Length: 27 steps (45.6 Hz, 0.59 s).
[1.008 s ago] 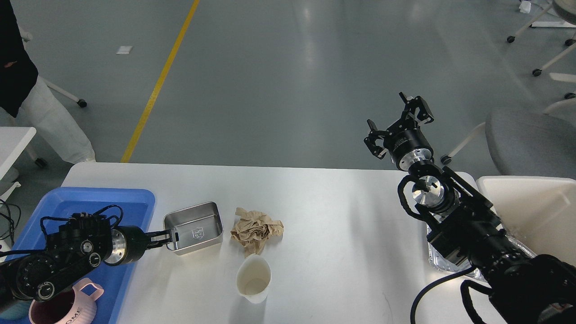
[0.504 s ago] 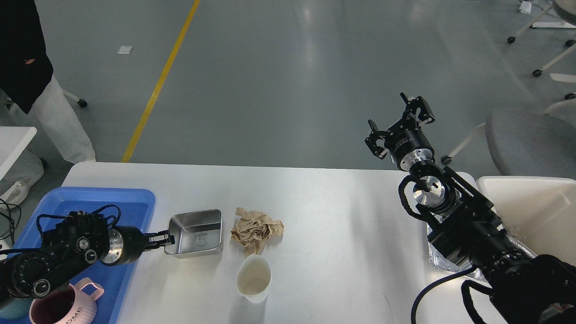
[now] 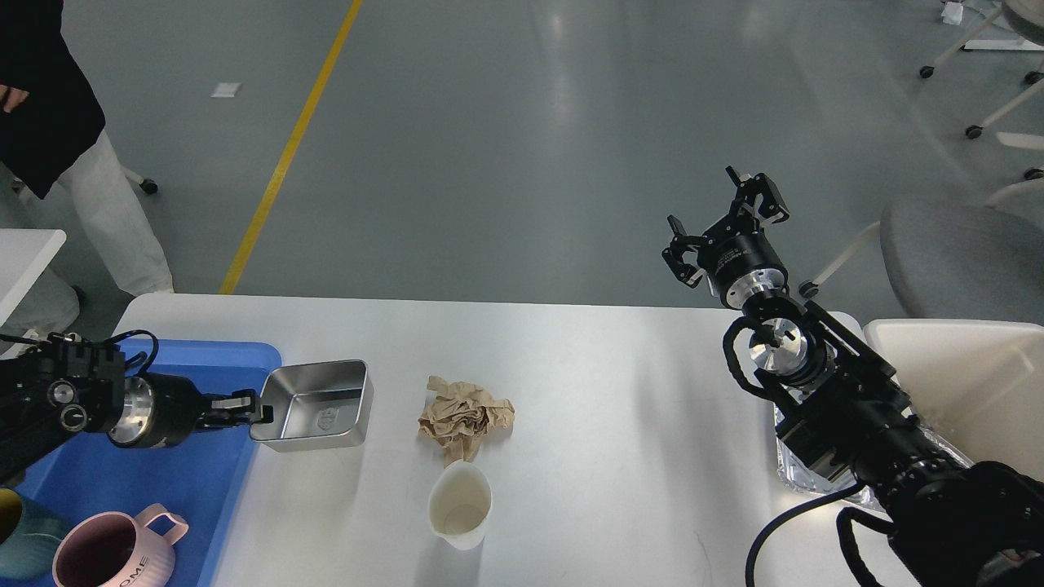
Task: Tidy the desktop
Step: 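Lift the steel tray and carry it over the blue bin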
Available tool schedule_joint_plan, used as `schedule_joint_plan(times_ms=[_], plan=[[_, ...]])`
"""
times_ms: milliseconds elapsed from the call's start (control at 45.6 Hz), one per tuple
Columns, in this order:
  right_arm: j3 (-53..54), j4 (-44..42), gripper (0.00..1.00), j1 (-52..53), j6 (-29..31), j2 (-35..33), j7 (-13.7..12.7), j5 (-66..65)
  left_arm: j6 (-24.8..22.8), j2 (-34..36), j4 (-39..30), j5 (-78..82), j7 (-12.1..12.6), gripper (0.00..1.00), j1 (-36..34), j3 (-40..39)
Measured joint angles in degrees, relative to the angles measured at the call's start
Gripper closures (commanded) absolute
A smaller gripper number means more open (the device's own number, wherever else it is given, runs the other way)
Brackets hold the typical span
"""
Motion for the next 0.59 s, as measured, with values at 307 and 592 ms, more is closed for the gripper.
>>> schedule_joint_plan(times_ms=[307, 592], plan=[[0.0, 0.59, 0.0, 0.0, -0.1, 0.07, 0.0, 0.0, -8.71, 16.76, -13.15, -1.38, -0.54, 1.0, 0.04, -9.83], [0.07, 1.18, 0.0, 0.0, -0.24, 0.29, 0.0, 0.0, -8.38, 26.32, -13.87, -5.35, -0.95, 1.0, 0.62, -11.01]])
